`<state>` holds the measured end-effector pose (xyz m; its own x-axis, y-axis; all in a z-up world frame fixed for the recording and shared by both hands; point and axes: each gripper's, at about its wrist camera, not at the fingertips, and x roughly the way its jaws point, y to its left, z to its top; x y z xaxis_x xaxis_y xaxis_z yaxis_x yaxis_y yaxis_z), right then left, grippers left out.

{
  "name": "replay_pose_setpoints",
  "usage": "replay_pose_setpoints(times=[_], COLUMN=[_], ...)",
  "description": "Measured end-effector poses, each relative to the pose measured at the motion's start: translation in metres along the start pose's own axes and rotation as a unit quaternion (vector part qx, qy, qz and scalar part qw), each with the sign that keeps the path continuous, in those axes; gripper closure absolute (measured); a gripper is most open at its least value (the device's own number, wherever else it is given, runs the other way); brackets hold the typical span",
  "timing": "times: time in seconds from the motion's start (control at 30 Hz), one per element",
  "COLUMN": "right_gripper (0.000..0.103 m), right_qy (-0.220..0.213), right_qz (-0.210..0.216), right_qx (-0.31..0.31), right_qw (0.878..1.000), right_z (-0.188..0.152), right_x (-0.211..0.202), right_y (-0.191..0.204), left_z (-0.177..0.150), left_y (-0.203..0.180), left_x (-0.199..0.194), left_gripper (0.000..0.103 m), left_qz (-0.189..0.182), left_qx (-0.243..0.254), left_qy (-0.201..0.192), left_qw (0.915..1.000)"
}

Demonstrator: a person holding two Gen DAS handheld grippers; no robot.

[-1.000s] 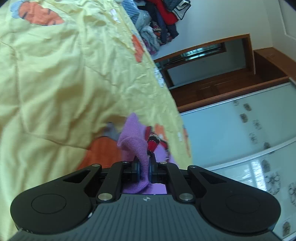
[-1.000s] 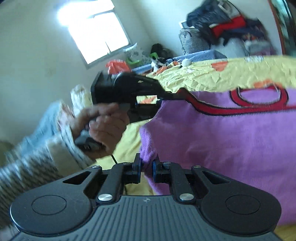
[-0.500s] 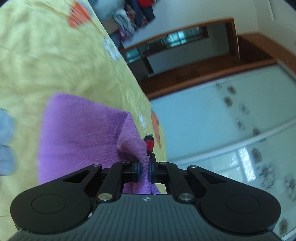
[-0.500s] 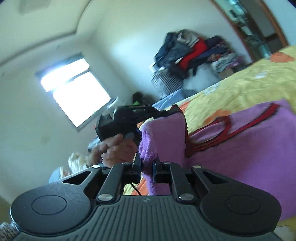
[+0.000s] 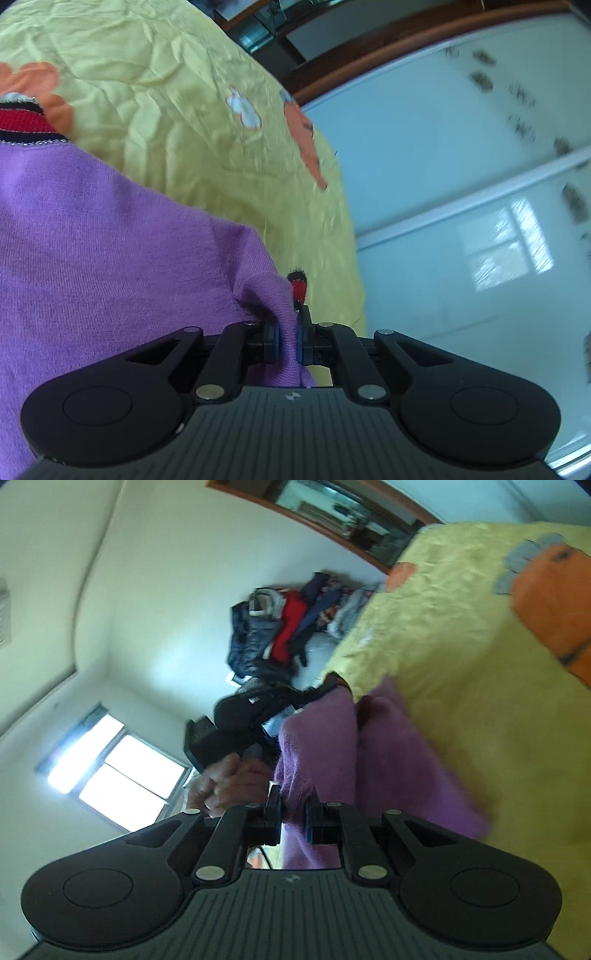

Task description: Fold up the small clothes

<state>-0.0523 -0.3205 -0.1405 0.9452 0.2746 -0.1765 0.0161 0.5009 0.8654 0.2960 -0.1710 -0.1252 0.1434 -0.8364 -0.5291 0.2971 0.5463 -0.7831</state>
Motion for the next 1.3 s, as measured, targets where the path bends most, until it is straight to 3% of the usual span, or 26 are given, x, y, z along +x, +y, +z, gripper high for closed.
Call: replay_pose_setpoints(times=[0.13,0.2,0.23,0.27,0.3,0.4,0.43,0.47,0.53,0.7,0.8,0.9,0.93,0.97,1.03,1.1,1.13,1.2,1.23,1.3], right_gripper=[0.087,0.054,0.009,0.002,0.002,0.004,0.014,0.034,0.055,0.055,0.055,0.056,0.063,0.083,0.090,0.096,0.096,0.097,0.097,0.094], right_qy=[0.017,0.034,0.043,0.039,0.036,0.036,0.039,0.048,0.076,0.158,0.202,0.281,0.317,0.331,0.364,0.367,0.355,0.314,0.293,0.280], right_qz=[-0.042,-0.065,-0.087,-0.085,-0.080,-0.087,-0.087,-0.084,-0.067,-0.016,0.030,0.043,0.062,0.059,0.053,-0.002,-0.037,-0.096,-0.104,-0.074], right_qx=[-0.003,-0.014,-0.021,-0.030,-0.051,-0.170,-0.198,-0.215,-0.213,-0.160,-0.136,-0.140,-0.140,-0.167,-0.235,-0.311,-0.335,-0.361,-0.350,-0.332], right_qw=[0.999,0.997,0.995,0.995,0.995,0.981,0.975,0.972,0.972,0.974,0.969,0.948,0.936,0.927,0.900,0.876,0.872,0.873,0.884,0.898], right_z=[0.004,0.005,0.008,0.009,0.012,0.021,0.025,0.030,0.044,0.065,0.070,0.070,0.070,0.070,0.073,0.080,0.089,0.106,0.118,0.123], right_x=[0.000,0.000,-0.002,-0.009,-0.016,-0.036,-0.038,-0.038,-0.030,0.005,0.020,0.047,0.054,0.055,0.050,0.043,0.039,0.025,0.021,0.008], right_y=[-0.014,-0.018,-0.020,-0.018,-0.015,0.003,0.006,0.007,-0.001,-0.034,-0.043,-0.047,-0.047,-0.041,-0.026,-0.018,-0.017,-0.018,-0.020,-0.016], left_z=[-0.003,-0.002,-0.002,-0.002,-0.002,-0.019,-0.029,-0.041,-0.066,-0.129,-0.149,-0.156,-0.156,-0.156,-0.162,-0.164,-0.166,-0.169,-0.169,-0.169], left_y=[0.000,-0.002,-0.004,-0.008,-0.014,-0.036,-0.038,-0.038,-0.034,-0.013,-0.006,-0.001,0.001,0.003,0.002,0.001,0.001,0.002,0.001,0.000], left_x=[0.017,0.022,0.021,0.016,0.006,-0.040,-0.054,-0.066,-0.081,-0.099,-0.117,-0.124,-0.124,-0.123,-0.127,-0.128,-0.129,-0.131,-0.132,-0.134], left_gripper=[0.093,0.088,0.085,0.074,0.063,0.047,0.046,0.046,0.044,0.044,0.040,0.039,0.039,0.039,0.039,0.039,0.039,0.039,0.039,0.038], left_qz=[0.039,0.050,0.049,0.051,0.052,0.056,0.062,0.073,0.103,0.204,0.214,0.221,0.227,0.231,0.237,0.242,0.243,0.247,0.248,0.250], left_qx=[0.018,0.024,0.023,0.025,0.038,0.113,0.132,0.149,0.180,0.263,0.275,0.277,0.275,0.276,0.281,0.288,0.290,0.293,0.293,0.288], left_qy=[0.009,0.012,0.012,0.005,-0.009,-0.045,-0.045,-0.042,-0.034,-0.022,-0.030,-0.028,-0.027,-0.024,-0.025,-0.020,-0.019,-0.015,-0.014,-0.013], left_qw=[0.9990,0.9984,0.9985,0.9984,0.9979,0.9910,0.9884,0.9852,0.9776,0.9426,0.9368,0.9349,0.9336,0.9325,0.9296,0.9263,0.9252,0.9236,0.9230,0.9243])
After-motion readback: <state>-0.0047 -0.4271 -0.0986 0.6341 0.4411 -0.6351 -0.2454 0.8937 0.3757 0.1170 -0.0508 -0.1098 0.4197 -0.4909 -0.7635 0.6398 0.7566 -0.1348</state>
